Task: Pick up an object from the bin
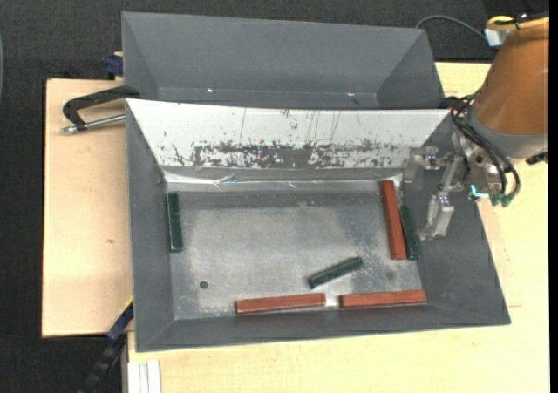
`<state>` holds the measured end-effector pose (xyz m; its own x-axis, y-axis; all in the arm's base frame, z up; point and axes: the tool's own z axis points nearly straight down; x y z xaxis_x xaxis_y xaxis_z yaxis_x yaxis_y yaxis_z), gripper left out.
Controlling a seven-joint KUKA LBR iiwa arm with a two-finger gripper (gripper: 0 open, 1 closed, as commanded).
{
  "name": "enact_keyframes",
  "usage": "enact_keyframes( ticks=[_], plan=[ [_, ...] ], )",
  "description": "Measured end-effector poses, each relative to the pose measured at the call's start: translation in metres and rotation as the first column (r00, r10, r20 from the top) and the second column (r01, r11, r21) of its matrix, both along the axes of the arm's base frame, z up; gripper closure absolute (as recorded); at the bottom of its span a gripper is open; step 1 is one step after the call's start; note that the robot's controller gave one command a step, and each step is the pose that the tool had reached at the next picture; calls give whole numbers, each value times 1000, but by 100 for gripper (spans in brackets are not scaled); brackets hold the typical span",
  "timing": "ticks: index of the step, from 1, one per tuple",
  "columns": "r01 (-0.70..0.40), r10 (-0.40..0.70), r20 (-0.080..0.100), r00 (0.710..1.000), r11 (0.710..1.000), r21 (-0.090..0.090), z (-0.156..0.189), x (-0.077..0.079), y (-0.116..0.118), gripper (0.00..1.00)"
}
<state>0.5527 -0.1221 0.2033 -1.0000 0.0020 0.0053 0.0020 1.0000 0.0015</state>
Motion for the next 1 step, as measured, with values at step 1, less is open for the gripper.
enact_keyframes(
  ticks=[1],
  plan=[
    [-2, 2, 8, 1000, 1000, -1, 4, 2, 0, 0]
  ],
)
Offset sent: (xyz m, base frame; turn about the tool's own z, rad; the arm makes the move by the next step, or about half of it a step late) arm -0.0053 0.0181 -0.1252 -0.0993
